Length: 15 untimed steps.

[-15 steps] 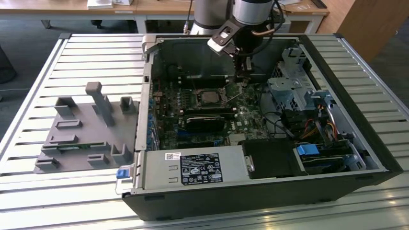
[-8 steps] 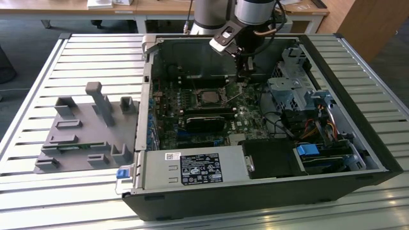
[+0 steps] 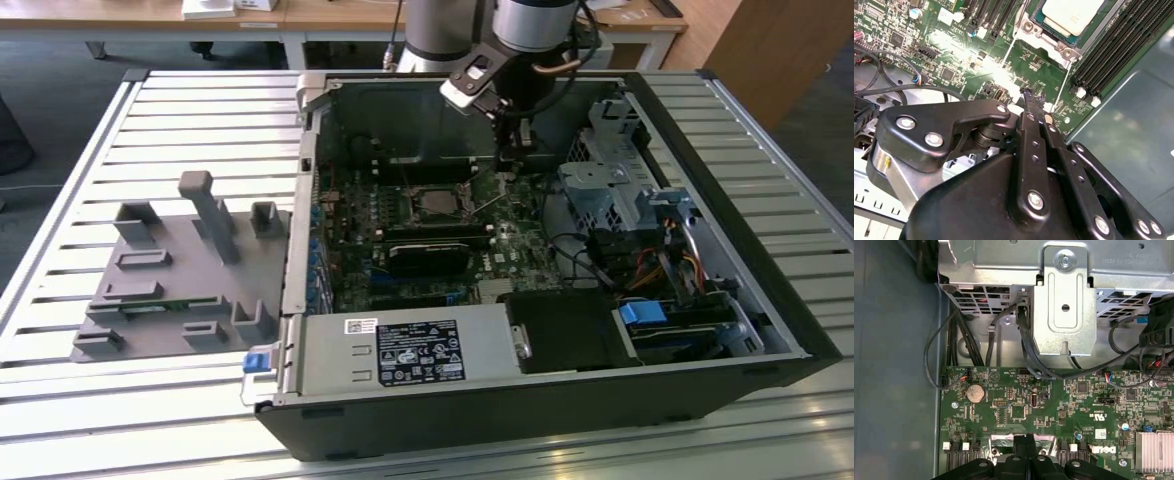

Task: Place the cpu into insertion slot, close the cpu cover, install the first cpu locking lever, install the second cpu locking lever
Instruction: 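Close the cpu cover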

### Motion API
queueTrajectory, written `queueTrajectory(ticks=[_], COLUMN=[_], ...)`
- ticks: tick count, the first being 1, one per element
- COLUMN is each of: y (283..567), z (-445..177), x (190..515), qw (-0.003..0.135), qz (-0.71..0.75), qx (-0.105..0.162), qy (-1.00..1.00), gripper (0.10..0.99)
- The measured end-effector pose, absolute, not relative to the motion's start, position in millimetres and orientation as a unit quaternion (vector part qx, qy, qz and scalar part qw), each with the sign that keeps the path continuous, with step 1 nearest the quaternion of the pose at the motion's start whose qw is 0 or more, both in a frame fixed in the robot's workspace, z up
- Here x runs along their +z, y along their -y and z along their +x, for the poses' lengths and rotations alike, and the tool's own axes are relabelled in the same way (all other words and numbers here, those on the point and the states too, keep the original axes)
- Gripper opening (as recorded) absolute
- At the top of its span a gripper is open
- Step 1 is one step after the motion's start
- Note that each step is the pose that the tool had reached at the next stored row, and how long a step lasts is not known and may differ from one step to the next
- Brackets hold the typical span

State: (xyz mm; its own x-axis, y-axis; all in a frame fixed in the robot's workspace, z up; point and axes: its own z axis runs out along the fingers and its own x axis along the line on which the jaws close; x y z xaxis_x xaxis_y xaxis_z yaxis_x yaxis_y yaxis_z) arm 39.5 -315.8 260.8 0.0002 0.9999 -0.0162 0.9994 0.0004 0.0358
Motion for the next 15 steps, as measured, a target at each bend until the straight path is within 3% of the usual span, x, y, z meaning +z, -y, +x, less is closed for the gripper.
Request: queueTrajectory(ticks=[15], y=[315.2], z=[44.9], x=[260.0], qw=[0.017], qz=[0.707], qx=[0.006], qy=[-0.707], gripper=[0.106])
